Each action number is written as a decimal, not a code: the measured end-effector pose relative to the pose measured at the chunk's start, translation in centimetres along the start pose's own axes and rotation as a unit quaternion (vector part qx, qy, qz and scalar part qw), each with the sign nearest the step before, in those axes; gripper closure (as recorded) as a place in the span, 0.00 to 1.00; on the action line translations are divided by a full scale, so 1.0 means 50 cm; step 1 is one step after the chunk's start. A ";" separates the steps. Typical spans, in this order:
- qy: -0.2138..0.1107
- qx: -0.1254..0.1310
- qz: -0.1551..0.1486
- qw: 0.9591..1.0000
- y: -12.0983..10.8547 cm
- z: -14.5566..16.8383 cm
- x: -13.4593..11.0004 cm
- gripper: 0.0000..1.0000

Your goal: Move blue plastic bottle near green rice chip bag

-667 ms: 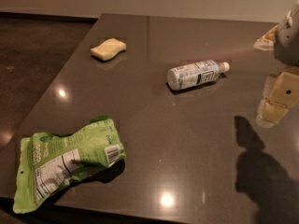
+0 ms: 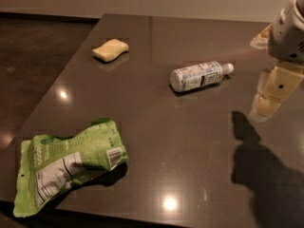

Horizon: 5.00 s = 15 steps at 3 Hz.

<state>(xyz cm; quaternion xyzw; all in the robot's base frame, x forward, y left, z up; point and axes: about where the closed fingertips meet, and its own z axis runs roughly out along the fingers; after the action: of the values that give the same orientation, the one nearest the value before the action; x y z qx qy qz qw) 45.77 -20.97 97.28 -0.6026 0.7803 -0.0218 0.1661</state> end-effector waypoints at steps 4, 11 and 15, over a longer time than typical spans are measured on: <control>-0.044 -0.041 -0.064 0.996 -0.229 0.223 -0.107 0.00; -0.055 -0.070 -0.200 0.976 -0.099 0.184 -0.201 1.00; -0.005 -0.078 -0.286 0.955 0.115 0.202 -0.265 0.38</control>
Offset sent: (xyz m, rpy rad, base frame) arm 0.1495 0.0417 -0.0485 0.0848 0.0328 0.1028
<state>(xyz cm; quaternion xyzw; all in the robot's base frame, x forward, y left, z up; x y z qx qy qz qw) 46.17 -5.17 89.50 -0.8119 0.5734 -0.0041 0.1096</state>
